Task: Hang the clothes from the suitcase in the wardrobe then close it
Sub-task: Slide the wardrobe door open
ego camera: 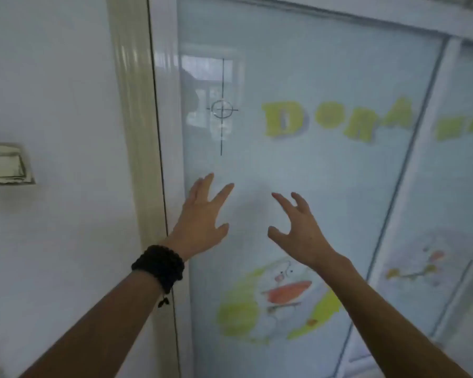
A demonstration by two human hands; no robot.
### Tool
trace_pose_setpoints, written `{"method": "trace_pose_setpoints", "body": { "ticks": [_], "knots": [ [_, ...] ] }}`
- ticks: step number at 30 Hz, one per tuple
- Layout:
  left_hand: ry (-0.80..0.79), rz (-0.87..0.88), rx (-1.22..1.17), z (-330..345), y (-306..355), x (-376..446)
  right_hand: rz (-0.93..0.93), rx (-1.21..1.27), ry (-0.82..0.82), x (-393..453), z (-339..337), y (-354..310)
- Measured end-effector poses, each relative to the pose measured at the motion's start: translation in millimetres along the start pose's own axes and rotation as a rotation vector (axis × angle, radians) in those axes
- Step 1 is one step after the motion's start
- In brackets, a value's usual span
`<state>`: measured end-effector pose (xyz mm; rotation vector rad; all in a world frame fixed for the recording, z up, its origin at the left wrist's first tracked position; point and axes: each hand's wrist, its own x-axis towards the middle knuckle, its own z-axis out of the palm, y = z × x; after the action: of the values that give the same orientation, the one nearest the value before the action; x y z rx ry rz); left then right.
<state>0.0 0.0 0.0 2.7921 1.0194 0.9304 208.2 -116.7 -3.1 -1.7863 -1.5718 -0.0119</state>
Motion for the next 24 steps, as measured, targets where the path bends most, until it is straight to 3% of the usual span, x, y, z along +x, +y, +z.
{"method": "trace_pose_setpoints", "body": {
  "ticks": [3, 7, 11, 18, 24],
  "knots": [
    [0.108, -0.137, 0.305, 23, 16, 70, -0.025, -0.053, 0.047, 67, -15, 60],
    [0.080, -0.305, 0.498, 45, 16, 116, -0.080, -0.277, 0.071, 136, -13, 105],
    [0.111, -0.367, 0.617, 64, 12, 124, -0.077, -0.341, 0.150, 159, 2, 121],
    [0.187, -0.325, 0.589, 76, 8, 133, -0.057, -0.296, 0.164, 167, 7, 130],
    [0.183, -0.282, 0.541, 104, 47, 165, -0.101, -0.247, 0.193, 173, -25, 186]
  ]
}}
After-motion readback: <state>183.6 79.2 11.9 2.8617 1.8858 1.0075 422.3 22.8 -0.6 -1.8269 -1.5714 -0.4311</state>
